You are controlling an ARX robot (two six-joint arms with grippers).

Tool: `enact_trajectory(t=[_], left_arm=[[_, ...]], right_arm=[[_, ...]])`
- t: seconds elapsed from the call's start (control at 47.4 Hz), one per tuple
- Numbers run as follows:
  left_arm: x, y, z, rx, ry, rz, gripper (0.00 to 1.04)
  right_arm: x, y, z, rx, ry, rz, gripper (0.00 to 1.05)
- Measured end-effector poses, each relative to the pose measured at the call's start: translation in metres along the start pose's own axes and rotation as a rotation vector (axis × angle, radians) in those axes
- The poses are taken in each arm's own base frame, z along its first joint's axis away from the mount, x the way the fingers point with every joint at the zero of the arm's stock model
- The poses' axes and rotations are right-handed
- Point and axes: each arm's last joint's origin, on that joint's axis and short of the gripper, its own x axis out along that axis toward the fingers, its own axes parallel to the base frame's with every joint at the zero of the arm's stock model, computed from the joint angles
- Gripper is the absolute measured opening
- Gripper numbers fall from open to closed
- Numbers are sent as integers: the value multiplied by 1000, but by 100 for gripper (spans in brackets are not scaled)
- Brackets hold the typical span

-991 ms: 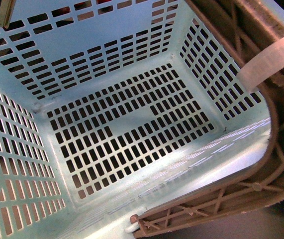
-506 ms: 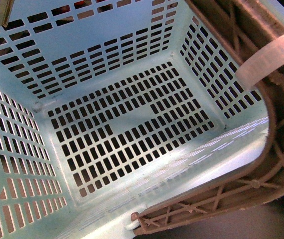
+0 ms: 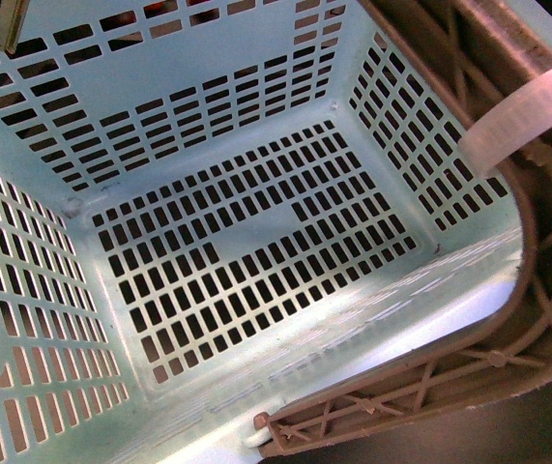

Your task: Pick apple with right arm and hold basket with left

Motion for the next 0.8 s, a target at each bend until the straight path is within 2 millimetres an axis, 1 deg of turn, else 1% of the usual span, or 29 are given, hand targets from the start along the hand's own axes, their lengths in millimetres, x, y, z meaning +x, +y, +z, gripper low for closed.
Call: enact_trajectory(t=[0.105, 0.169, 0.253, 0.337, 0.359, 0.422, 0.443, 0.527, 0.548, 0.612, 0.801], left_arm=[[0, 0, 0, 0, 0, 0, 8], [0, 0, 0, 0, 0, 0, 8], [0, 0, 0, 0, 0, 0, 8], [0, 0, 0, 0, 0, 0, 8], [0, 0, 0, 0, 0, 0, 8], [0, 0, 0, 0, 0, 0, 8], [0, 0, 0, 0, 0, 0, 8], [0, 0, 0, 0, 0, 0, 8], [0, 0, 0, 0, 0, 0, 8], [0, 0, 0, 0, 0, 0, 8], [0, 0, 0, 0, 0, 0, 8]], right_arm=[[-38, 21, 39, -39, -165, 15, 73], [-55, 32, 55, -50, -243, 32, 73], [-84, 57, 81, -70, -384, 83, 73], [-98, 80, 96, -81, -455, 134, 73], [-99, 83, 97, -80, -460, 142, 73], [-101, 102, 104, -92, -477, 193, 73], [-100, 106, 105, -94, -477, 199, 73], [-95, 133, 107, -118, -467, 265, 73], [-94, 136, 107, -121, -464, 271, 73], [-87, 155, 105, -138, -444, 314, 73], [-66, 192, 92, -154, -372, 361, 73]])
